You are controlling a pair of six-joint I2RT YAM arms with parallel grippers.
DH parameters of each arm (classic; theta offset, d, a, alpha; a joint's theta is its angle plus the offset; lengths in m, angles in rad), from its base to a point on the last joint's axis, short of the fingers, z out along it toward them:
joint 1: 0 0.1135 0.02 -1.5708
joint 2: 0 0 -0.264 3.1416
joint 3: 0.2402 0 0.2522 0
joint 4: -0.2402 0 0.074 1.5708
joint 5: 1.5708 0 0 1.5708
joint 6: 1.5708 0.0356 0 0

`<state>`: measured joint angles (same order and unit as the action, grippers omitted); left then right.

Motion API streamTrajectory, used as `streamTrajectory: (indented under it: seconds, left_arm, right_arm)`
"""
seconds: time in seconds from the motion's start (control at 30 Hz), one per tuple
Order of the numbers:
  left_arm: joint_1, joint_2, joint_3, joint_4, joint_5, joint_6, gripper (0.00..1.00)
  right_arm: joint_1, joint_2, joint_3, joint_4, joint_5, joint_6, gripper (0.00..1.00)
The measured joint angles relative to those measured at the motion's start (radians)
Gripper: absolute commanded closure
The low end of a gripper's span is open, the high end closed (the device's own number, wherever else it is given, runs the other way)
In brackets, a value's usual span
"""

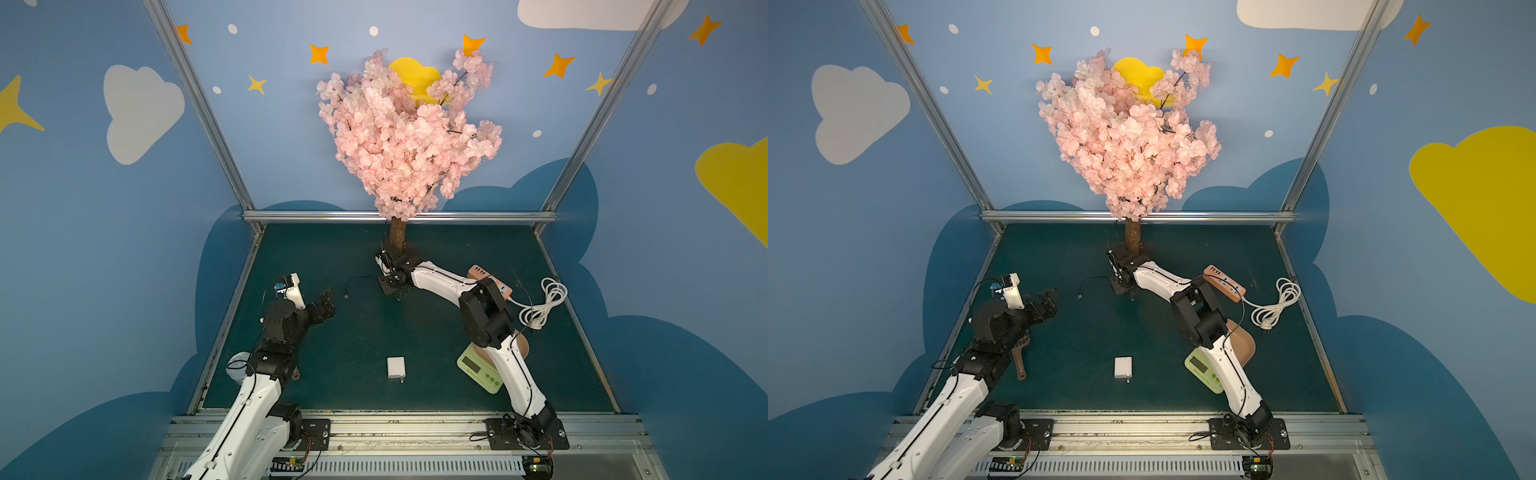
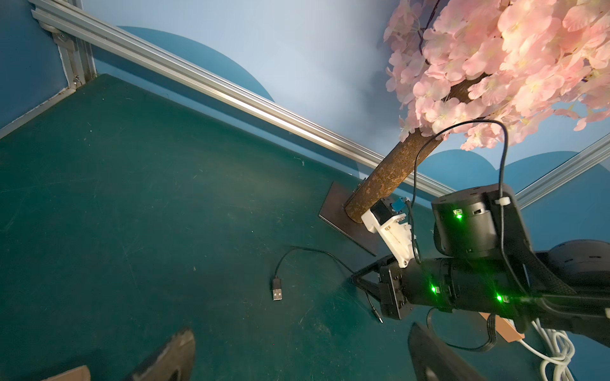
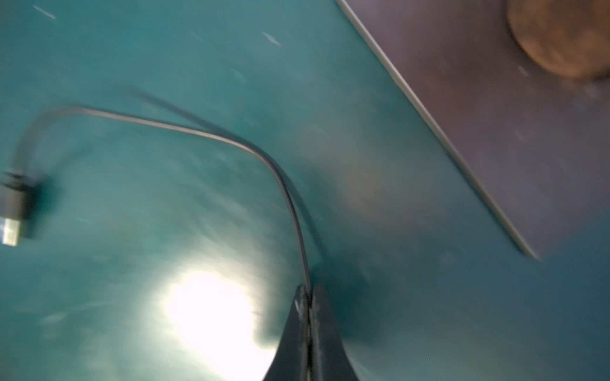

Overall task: Charge the electronic scale
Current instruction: Move the charging cable to the center of the board.

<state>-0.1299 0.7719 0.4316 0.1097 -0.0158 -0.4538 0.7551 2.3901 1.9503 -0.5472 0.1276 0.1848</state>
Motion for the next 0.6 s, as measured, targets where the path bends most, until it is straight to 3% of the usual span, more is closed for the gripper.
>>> streamTrajectory:
  seconds: [0.37, 0.6]
  left_arm:
    - [-0.002, 0.081, 0.000, 0.046, 0.025, -0.021, 0.01]
    - [-0.002, 0.110, 0.000, 0.076, 0.028, -0.025, 0.01]
  right_arm:
    - [-0.071, -0.452, -0.557, -0.079, 0.072, 0.213, 1.00]
    - [-0.076, -0.664, -0.811, -0.031, 0.018, 0.208, 0.80]
